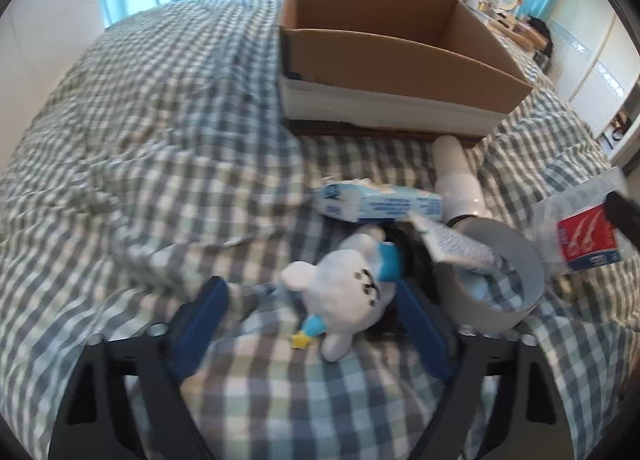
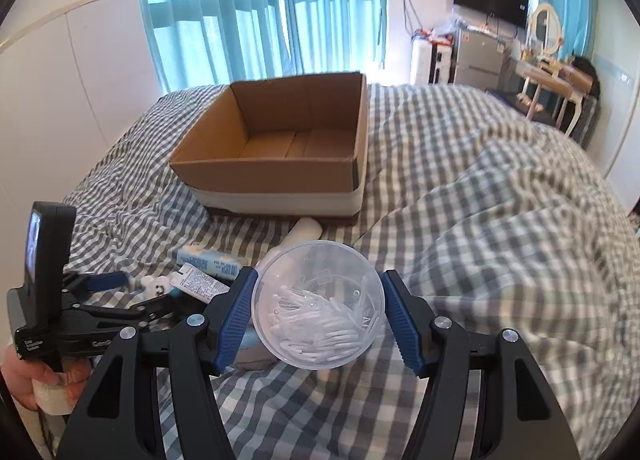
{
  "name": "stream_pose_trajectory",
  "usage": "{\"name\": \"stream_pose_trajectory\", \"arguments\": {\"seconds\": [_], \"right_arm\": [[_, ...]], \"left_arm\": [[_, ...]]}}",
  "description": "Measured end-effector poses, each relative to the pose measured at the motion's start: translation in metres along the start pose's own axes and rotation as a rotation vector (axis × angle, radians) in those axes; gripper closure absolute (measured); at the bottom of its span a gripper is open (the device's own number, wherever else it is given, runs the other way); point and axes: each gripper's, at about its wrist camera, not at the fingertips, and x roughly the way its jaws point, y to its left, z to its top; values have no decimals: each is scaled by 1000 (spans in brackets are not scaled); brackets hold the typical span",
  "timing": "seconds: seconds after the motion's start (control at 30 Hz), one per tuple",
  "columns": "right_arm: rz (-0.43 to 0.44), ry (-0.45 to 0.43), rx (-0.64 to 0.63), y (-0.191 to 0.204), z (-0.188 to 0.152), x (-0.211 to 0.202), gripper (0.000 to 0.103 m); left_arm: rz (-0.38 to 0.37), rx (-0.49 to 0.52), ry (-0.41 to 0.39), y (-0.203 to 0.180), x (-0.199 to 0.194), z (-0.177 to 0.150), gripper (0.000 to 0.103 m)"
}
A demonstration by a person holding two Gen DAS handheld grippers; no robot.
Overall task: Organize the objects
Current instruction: 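Grasp the clear cup of cotton swabs with the right gripper while the left gripper grasps the white plush toy, then lift the swab cup with the right gripper while the left gripper lifts the plush toy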
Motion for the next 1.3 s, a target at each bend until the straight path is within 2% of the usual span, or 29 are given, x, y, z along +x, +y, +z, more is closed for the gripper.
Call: {"name": "stream_pose_trajectory", "arguments": {"seconds": [0.07, 0.13, 0.4, 0.43, 0.47, 0.5, 0.6, 0.7, 0.77, 0.8, 0.87, 0.93, 1.1, 1.2, 1.27, 1.3], "right_arm": [[13, 9, 1, 0, -1, 7, 40], [20, 13, 1, -2, -1, 9, 40], [24, -2, 4, -7, -9, 5, 40], [23, -4, 3, -6, -9, 3, 40], [20, -7, 2, -6, -9, 3, 40], [17, -11, 0, -5, -10, 1, 40], [3, -25, -15, -2, -11, -6, 40], [0, -37, -30, 1, -13, -13, 40], [-2, -44, -37, 2, -14, -18, 40], [-4, -45, -37, 2, -14, -19, 40], [-2, -46, -32, 0, -14, -20, 40], [0, -44, -27, -1, -14, -19, 40], [10, -19, -20, -4, -14, -9, 40], [5, -4, -21, -4, -14, -1, 40], [4, 1, -22, -4, -14, 3, 40], [1, 5, -22, -4, -14, 5, 40]], "left_arm": [[-35, 7, -8, -3, 1, 3, 51], [-53, 22, -1, -6, 3, 4, 61], [-5, 61, -11, -15, -5, -2, 66], [7, 65, -17, -16, -8, -3, 70], [25, 68, -31, -17, -14, -4, 93], [36, 71, -40, -17, -17, -4, 100], [13, 61, -47, -16, -29, -5, 100], [18, 50, -49, -12, -32, -7, 100], [36, 15, -56, -8, -32, -6, 97], [40, 3, -54, -5, -31, -4, 93], [36, -14, -41, 0, -26, 0, 66], [46, -11, -23, 1, -18, 3, 50], [29, 42, -7, -8, 0, 10, 49], [43, 63, -1, -15, 10, 14, 49], [12, 71, 3, -17, 17, 18, 60], [-4, 76, 4, -18, 19, 19, 60]]}}
